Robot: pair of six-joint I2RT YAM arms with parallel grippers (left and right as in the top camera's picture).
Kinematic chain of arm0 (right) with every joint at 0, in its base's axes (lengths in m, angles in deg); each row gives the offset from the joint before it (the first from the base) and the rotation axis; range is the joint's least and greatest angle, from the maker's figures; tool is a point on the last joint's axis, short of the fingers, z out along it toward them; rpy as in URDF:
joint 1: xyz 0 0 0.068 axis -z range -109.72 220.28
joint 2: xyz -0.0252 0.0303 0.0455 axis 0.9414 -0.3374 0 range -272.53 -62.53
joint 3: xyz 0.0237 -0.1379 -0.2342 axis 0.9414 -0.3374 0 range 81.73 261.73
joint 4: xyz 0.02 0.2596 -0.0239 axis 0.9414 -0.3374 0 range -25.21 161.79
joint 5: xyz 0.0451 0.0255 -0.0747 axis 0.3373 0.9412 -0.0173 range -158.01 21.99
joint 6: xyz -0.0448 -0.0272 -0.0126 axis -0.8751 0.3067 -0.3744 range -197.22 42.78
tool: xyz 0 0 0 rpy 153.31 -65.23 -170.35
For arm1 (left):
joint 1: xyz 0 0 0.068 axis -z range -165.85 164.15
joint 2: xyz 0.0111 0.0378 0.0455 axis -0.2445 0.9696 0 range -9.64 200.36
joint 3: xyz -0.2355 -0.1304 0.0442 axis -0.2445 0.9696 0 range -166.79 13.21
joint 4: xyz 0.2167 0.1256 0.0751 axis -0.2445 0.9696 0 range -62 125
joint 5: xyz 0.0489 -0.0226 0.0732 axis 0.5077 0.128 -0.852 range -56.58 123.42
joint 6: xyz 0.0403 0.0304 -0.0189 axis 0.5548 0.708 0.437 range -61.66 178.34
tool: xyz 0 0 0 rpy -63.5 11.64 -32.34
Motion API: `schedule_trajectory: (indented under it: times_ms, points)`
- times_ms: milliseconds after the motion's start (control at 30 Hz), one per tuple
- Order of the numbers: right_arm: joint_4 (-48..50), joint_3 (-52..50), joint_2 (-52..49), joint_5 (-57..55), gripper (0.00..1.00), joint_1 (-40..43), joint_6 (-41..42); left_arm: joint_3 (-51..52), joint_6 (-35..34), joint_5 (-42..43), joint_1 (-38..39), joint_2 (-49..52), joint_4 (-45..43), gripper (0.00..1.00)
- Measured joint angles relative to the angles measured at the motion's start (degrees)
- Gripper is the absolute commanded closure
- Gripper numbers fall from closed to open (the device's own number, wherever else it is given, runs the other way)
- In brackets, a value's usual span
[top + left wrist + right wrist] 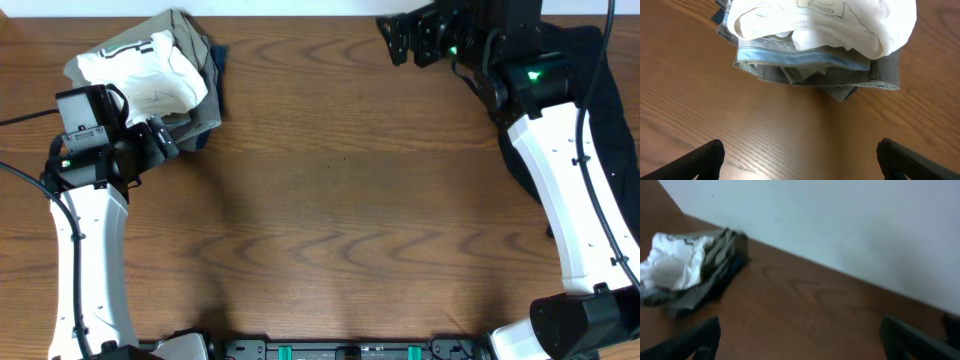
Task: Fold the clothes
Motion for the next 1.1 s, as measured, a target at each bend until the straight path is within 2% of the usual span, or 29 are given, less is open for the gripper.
schedule_trajectory:
  times_ms: [200,300,400,533,633,867,1100]
  points:
    - [-10.86,-0.02,-0.09,-2.95,0.01,0.00,-0.26,0.00,-0.02,0.00,0.00,0.00,0.04,0.02]
    - [-11.54,-0.63,0.02,-7.67,0.01,-0.02,-0.48,0.00,-0.02,0.00,0.00,0.00,0.04,0.02]
    - [-7.61,-5.09,2.10,-11.21,0.01,0.00,-0.66,0.00,-0.20,0.00,0.00,0.00,0.02,0.02]
    - [4.63,-19.15,10.71,-13.55,0.01,0.02,-0.87,0.00,-0.22,0.00,0.00,0.00,0.02,0.02]
    - [16.11,-33.70,21.81,-14.29,0.01,0.48,-1.05,0.02,-0.24,0.00,0.02,0.00,0.02,0.02]
    - [24.50,-61.94,47.34,-15.17,0.01,5.77,1.36,0.02,-0.63,0.00,0.04,0.00,0.02,0.02]
    - [30.27,-81.53,63.41,-13.99,0.01,10.91,3.50,0.02,-0.83,0.00,0.04,0.02,0.04,0.02]
